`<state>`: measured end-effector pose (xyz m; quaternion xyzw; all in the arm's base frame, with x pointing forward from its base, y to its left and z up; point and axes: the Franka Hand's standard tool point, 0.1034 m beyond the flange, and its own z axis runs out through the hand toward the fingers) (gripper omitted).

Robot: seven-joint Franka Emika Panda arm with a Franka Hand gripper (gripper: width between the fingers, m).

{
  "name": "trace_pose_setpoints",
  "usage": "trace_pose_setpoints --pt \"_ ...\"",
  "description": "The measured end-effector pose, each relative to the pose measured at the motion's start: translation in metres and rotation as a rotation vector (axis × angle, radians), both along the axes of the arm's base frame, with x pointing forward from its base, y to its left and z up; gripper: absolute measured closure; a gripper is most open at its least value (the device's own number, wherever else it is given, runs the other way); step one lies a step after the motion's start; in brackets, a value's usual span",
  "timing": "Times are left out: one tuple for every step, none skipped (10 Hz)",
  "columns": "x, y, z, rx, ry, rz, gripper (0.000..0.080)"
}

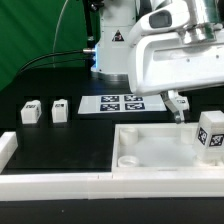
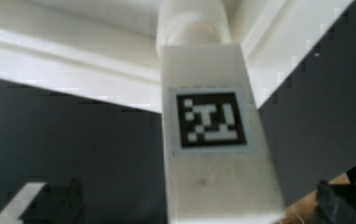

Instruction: Assemble one leg

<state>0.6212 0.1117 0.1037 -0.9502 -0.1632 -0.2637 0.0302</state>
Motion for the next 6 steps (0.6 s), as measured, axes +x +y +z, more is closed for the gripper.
trace_pose_setpoints --pt "0.0 -0.001 0.001 -0.006 0.017 0.008 0.015" --pt "-0.002 0.003 -0.001 -0.008 0.045 0.016 0.015" --pt "-0.002 0.003 -0.002 -0.008 0.056 0.018 0.015" --pt "-0.007 0.007 -0.005 -0.01 0.13 0.025 0.015" --pt "-0.008 0.011 -0.004 -0.014 0.218 0.032 0.015" --pt "-0.006 0.01 -0.002 -0.023 0.312 0.03 0.015"
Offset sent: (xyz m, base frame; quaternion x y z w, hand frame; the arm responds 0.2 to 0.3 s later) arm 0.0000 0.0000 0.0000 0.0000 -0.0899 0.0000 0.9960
